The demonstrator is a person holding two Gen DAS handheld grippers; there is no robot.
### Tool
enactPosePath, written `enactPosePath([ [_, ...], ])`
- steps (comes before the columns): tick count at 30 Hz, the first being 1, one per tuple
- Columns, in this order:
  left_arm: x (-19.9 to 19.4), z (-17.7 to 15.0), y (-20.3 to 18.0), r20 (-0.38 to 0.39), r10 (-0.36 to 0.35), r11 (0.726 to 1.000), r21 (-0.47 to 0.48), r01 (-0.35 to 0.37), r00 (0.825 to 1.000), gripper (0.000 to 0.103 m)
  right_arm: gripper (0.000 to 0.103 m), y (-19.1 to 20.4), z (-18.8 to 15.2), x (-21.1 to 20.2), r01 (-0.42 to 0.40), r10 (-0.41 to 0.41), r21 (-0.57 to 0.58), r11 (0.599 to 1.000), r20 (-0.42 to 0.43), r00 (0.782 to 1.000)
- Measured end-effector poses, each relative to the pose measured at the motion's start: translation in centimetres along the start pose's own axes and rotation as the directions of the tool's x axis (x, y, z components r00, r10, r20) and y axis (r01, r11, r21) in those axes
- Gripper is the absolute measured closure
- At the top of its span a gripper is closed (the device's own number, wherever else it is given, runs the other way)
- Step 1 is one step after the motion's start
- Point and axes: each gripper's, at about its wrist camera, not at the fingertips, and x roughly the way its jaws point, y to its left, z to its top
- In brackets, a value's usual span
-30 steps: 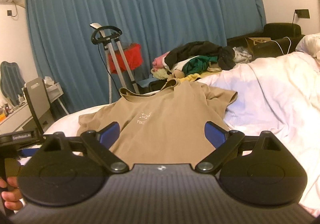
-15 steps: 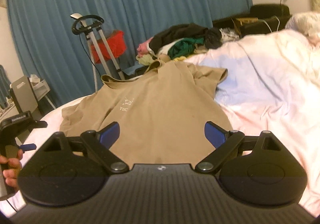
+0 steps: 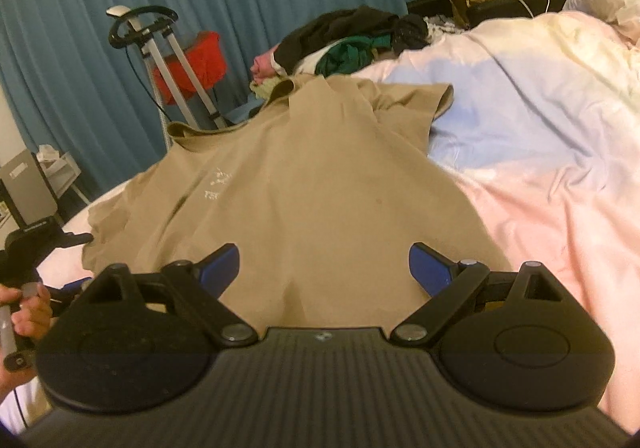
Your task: Fold clothes
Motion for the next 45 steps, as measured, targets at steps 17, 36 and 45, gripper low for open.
enactPosePath([
  [17,5.3,2.0,-1.9,0.031,-0.089,0.989,-0.120,0.092,0.996,0.043,0.010,0.8,-1.2,2.0,-0.009,0.008,-0.025,1.000,-0.043,0.999],
  [36,6.0,9.9,-8.1,0.223,0.266,0.897,0.297,-0.326,0.938,0.058,0.010,0.8,-0.8,2.6,0.020,-0.017,-0.088,0.996,0.033,0.999],
  [45,-6.5,0.6,-2.6,-0.025,0.248,0.885,0.412,-0.216,0.968,0.032,0.010,1.5,-0.4,1.5,0.004,0.006,-0.126,0.992,0.076,0.997],
])
